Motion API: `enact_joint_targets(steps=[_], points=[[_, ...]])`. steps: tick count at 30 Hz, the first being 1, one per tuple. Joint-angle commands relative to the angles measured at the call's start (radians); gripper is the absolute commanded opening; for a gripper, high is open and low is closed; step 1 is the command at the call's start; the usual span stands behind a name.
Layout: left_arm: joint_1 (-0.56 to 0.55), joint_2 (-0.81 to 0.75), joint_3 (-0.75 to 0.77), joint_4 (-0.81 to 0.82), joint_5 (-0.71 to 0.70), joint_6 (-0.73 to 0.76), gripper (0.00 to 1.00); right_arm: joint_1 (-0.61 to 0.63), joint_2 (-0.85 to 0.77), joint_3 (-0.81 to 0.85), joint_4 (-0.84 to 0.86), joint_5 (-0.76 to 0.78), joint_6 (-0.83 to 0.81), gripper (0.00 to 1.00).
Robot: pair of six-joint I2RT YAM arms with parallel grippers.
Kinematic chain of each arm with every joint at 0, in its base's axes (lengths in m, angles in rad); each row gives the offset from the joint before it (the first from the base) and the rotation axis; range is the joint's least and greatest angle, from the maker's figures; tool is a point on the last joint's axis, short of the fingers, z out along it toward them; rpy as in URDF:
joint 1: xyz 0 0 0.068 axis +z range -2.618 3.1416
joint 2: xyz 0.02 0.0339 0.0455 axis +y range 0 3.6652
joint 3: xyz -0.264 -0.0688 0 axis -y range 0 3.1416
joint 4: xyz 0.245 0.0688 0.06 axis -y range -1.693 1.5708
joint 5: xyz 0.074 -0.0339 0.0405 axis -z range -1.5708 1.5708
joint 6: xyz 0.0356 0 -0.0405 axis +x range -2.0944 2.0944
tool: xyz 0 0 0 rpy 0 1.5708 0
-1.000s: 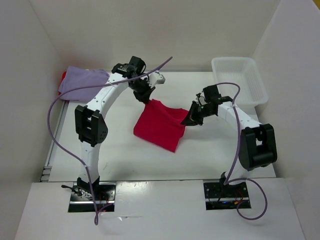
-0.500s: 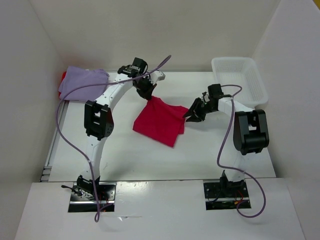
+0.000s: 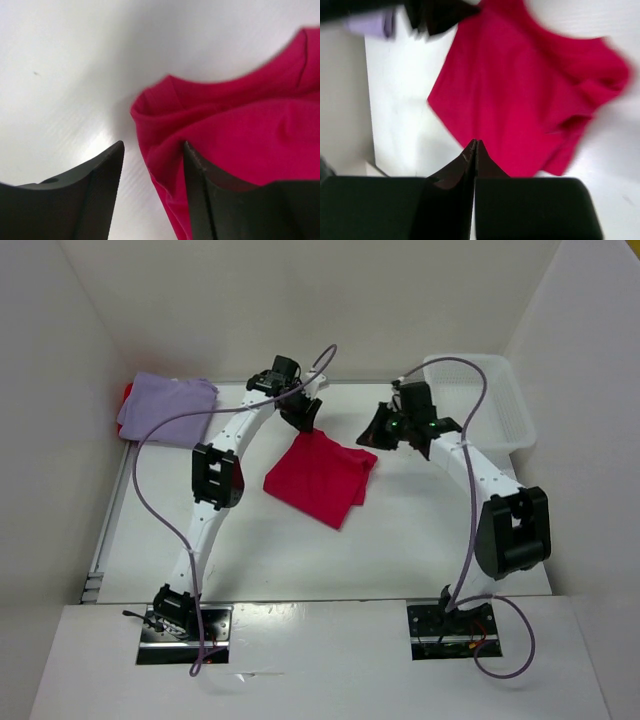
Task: Fold and stack the t-shirts
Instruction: Fold the long partially folded tshirt into a neat square, then put the neatly folded tshirt into the corner of the board with the left arm
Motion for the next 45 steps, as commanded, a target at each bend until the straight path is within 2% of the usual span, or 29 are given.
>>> enact_joint_targets(steps=[1,3,5,12,17,19,22,23,25,26,30,32,34,35,36,37,38,40,45], points=[[0.007,0.092,0.233,-0.085,0.000,-0.076,0.59,0.136,0.010,-0.005,-0.027,0.134,-0.066,0.00],[0.007,0.118,0.325,-0.112,-0.011,-0.076,0.61,0.178,0.080,0.030,-0.066,0.165,-0.066,0.00],[0.007,0.080,0.280,-0.093,-0.020,-0.076,0.63,0.200,0.128,0.069,-0.084,0.177,-0.055,0.00],[0.016,0.034,0.263,-0.150,-0.029,-0.067,0.68,0.200,0.313,0.211,-0.185,0.332,-0.055,0.00],[0.016,-0.032,0.186,-0.150,-0.010,-0.099,0.71,0.123,0.361,0.262,-0.144,0.398,-0.046,0.00],[0.016,-0.055,0.119,-0.150,-0.010,-0.099,0.71,0.114,0.390,0.276,-0.130,0.407,-0.037,0.00],[0.026,-0.176,-0.027,-0.074,-0.010,-0.108,0.72,0.074,0.441,0.314,-0.118,0.395,-0.037,0.00],[0.026,-0.215,-0.178,0.004,-0.010,-0.108,0.72,0.074,0.458,0.325,-0.118,0.395,-0.046,0.00],[0.026,-0.334,-0.346,0.096,-0.031,-0.119,0.74,0.051,0.484,0.352,-0.118,0.372,-0.056,0.00],[0.026,-0.368,-0.483,0.171,-0.042,-0.119,0.76,0.051,0.495,0.362,-0.118,0.363,-0.066,0.00],[0.065,-0.423,-0.582,0.166,-0.037,-0.119,0.80,0.042,0.430,0.380,-0.109,0.338,-0.084,0.00],[0.091,-0.448,-0.644,0.190,0.035,-0.119,0.81,0.042,0.345,0.330,-0.119,0.363,-0.084,0.03],[0.125,-0.480,-0.716,0.201,0.111,-0.119,0.89,0.042,0.265,0.262,-0.119,0.407,-0.070,0.09],[0.134,-0.480,-0.734,0.201,0.136,-0.119,0.91,0.042,0.219,0.221,-0.119,0.420,-0.058,0.17],[0.144,-0.506,-0.753,0.201,0.164,-0.119,0.94,0.042,0.126,0.132,-0.109,0.433,-0.046,0.30],[0.156,-0.516,-0.774,0.201,0.208,-0.119,0.97,0.042,0.081,0.088,-0.109,0.444,-0.034,0.33],[0.156,-0.529,-0.809,0.201,0.222,-0.107,0.98,0.042,0.006,0.002,-0.100,0.444,-0.011,0.34],[0.156,-0.529,-0.837,0.201,0.234,-0.087,0.99,0.042,-0.041,-0.115,-0.100,0.426,0.023,0.34],[0.156,-0.552,-0.951,0.232,0.289,-0.069,0.99,0.042,-0.065,-0.299,0.007,0.290,0.094,0.32]])
